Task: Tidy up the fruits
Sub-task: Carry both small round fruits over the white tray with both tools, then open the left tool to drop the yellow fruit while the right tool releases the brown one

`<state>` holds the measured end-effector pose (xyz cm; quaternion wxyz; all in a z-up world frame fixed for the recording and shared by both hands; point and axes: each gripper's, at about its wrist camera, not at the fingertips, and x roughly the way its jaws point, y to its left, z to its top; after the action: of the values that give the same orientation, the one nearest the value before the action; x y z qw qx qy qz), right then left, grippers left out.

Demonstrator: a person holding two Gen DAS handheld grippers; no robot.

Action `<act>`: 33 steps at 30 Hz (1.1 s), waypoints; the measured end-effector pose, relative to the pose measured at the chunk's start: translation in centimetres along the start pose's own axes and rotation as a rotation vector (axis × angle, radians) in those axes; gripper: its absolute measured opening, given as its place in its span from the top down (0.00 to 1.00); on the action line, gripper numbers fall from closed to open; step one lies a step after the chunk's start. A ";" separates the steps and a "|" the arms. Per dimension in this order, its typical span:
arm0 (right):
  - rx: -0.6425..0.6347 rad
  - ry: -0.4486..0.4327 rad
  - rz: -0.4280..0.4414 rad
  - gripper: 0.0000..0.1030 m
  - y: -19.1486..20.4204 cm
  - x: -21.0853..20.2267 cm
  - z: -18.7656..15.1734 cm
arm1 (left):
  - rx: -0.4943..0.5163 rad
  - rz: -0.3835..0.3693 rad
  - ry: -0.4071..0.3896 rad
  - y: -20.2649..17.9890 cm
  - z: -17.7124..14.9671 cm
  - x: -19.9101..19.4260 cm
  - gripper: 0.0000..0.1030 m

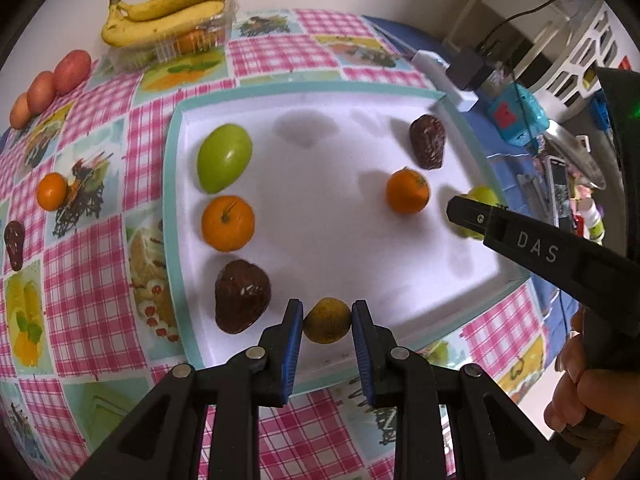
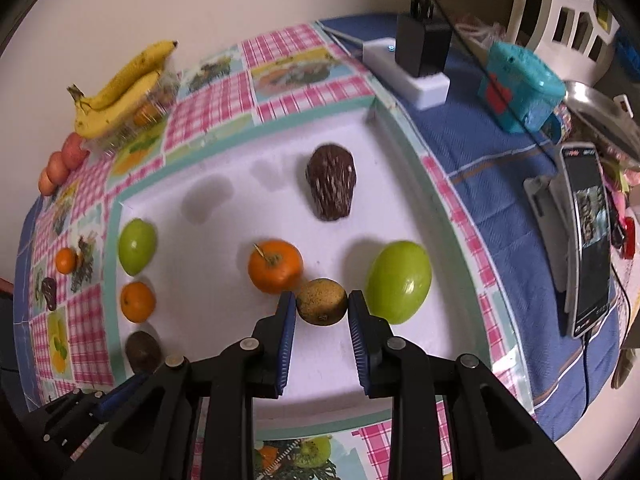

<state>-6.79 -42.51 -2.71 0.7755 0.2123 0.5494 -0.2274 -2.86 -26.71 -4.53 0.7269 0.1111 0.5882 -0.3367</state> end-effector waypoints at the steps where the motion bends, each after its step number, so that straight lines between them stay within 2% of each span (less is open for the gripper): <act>1: 0.001 0.010 0.001 0.73 0.0 0.4 -0.1 | -0.004 0.003 0.004 0.1 -0.1 0.2 0.74; 9: 0.015 0.060 -0.007 0.73 -0.3 2.3 -0.8 | -0.041 0.008 0.049 1.0 -0.6 2.1 0.74; 33: 0.017 0.048 -0.025 0.73 -0.2 1.8 -0.5 | -0.092 -0.041 0.066 1.9 -0.2 1.8 0.71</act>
<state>-6.70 -42.59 -4.62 0.7573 0.2173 0.5687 -0.2366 -1.71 -25.80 -6.73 0.7044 0.0765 0.6289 -0.3202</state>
